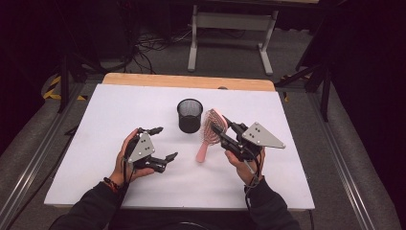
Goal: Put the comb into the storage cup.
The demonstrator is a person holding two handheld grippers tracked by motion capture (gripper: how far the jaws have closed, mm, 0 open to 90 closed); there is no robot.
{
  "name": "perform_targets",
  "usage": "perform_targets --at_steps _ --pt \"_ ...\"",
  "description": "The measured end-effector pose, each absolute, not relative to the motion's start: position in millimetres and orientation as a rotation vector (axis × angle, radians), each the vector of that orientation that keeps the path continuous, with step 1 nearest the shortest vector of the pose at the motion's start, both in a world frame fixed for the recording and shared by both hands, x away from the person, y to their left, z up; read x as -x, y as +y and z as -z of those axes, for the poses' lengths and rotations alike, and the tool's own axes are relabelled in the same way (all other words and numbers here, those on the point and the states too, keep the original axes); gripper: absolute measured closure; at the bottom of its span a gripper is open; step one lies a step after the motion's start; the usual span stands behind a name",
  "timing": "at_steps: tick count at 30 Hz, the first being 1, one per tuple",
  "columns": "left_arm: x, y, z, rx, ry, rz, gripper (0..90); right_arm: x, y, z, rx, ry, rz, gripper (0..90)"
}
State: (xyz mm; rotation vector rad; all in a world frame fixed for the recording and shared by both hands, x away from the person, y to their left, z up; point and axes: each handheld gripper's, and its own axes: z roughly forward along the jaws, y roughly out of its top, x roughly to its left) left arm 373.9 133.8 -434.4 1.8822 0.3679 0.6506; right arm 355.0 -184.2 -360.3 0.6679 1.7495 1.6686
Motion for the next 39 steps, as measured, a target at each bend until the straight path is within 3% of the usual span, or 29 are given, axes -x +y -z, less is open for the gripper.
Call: perform_targets --at_steps 39 --pt "-358 209 448 -1.902 0.503 -0.675 8.1 -369 -192 334 -0.664 1.633 -1.677 64.9"
